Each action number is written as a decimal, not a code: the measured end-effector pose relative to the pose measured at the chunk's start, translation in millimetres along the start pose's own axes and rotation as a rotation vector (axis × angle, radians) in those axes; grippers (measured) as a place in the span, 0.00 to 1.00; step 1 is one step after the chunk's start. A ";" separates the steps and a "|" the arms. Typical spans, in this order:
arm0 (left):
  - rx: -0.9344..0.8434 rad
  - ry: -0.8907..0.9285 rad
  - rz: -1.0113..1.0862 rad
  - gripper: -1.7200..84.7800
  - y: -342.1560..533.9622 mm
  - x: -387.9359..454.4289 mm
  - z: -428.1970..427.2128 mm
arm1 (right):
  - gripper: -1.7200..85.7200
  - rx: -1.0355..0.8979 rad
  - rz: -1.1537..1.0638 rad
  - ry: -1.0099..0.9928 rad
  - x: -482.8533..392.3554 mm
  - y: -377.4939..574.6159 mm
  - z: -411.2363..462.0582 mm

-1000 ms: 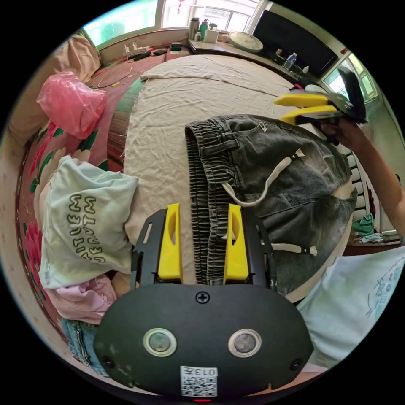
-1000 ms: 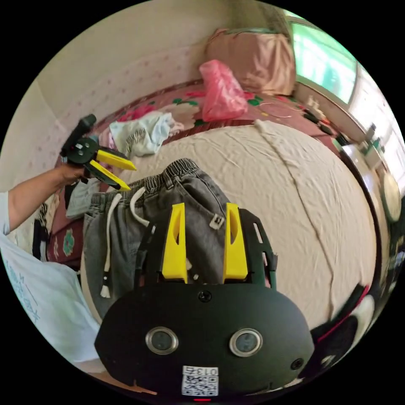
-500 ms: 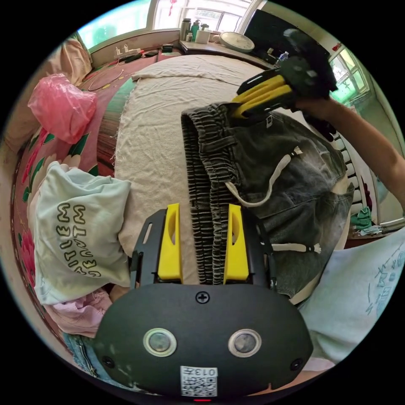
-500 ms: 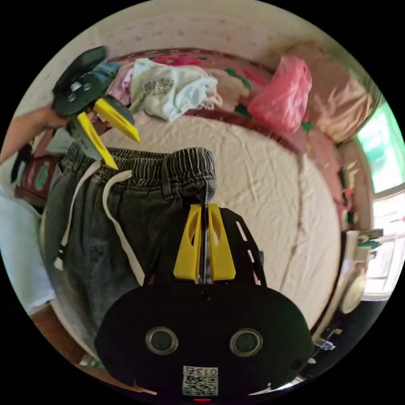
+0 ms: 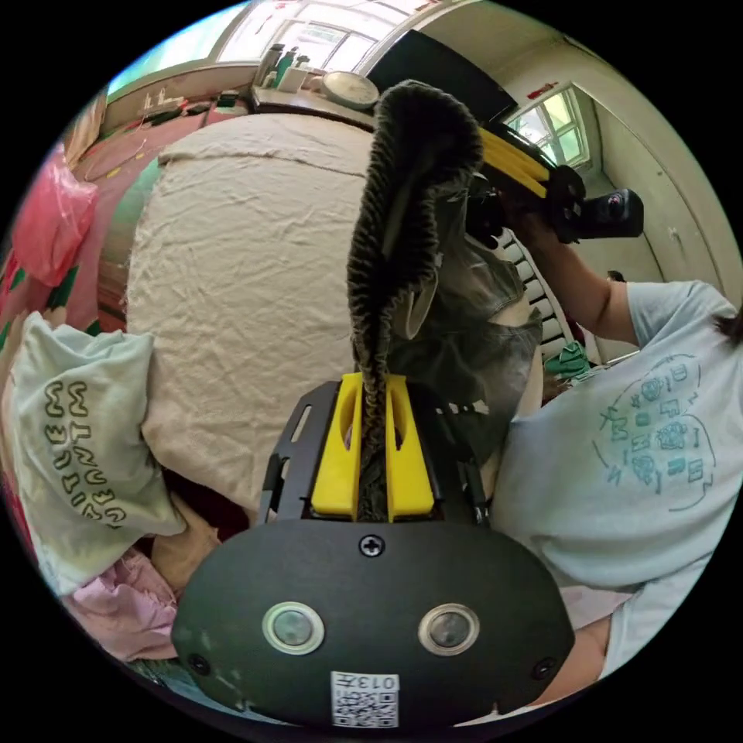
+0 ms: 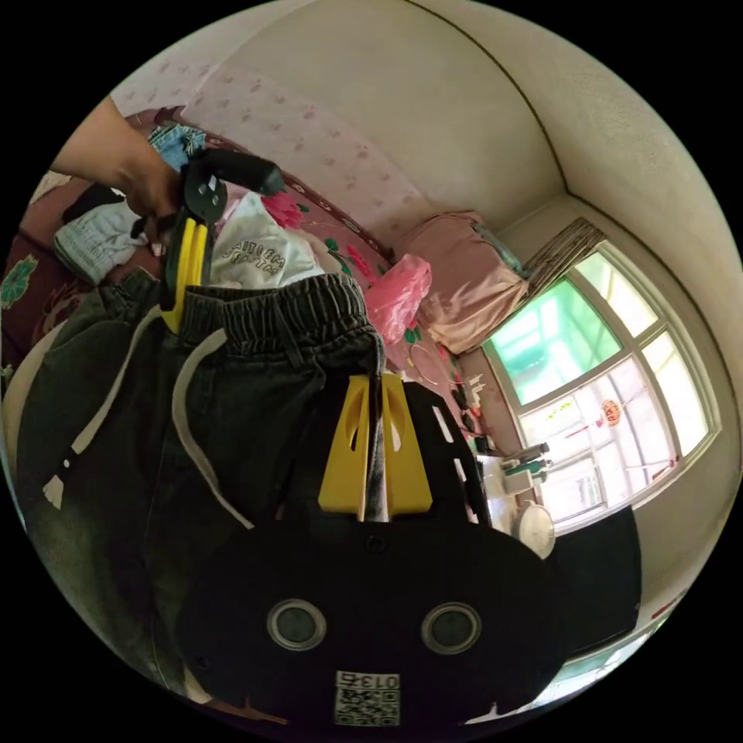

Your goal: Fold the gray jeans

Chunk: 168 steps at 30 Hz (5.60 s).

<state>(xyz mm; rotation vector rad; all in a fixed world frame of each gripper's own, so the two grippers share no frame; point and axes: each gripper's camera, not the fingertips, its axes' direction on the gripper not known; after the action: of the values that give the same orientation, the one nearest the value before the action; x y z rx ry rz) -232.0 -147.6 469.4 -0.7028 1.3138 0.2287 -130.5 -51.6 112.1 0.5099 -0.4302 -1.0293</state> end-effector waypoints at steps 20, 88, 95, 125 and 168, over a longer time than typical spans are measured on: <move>0.062 -0.049 -0.419 0.14 19.1 -139.4 -54.7 | 0.13 -0.196 0.438 -0.356 126.3 12.5 87.6; 0.081 -0.484 -0.382 0.14 -136.7 14.5 77.6 | 0.11 -0.948 1.382 0.296 316.5 373.8 -495.6; -0.214 -0.659 0.126 0.15 -331.9 77.5 241.7 | 0.13 -0.906 1.322 0.082 390.5 390.9 -363.8; -0.513 -0.511 0.275 0.07 -408.3 50.3 417.0 | 0.06 -1.163 1.100 -0.162 425.8 423.1 -293.1; 0.007 -0.539 -0.061 0.13 58.6 93.8 303.8 | 0.16 -0.680 2.071 0.062 180.7 414.2 -663.5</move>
<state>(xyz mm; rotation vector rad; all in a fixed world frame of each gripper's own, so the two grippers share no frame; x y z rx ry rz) 6.0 55.2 387.4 -0.6183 0.7777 0.3373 610.7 92.0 -160.7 -0.5749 -0.2953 0.8742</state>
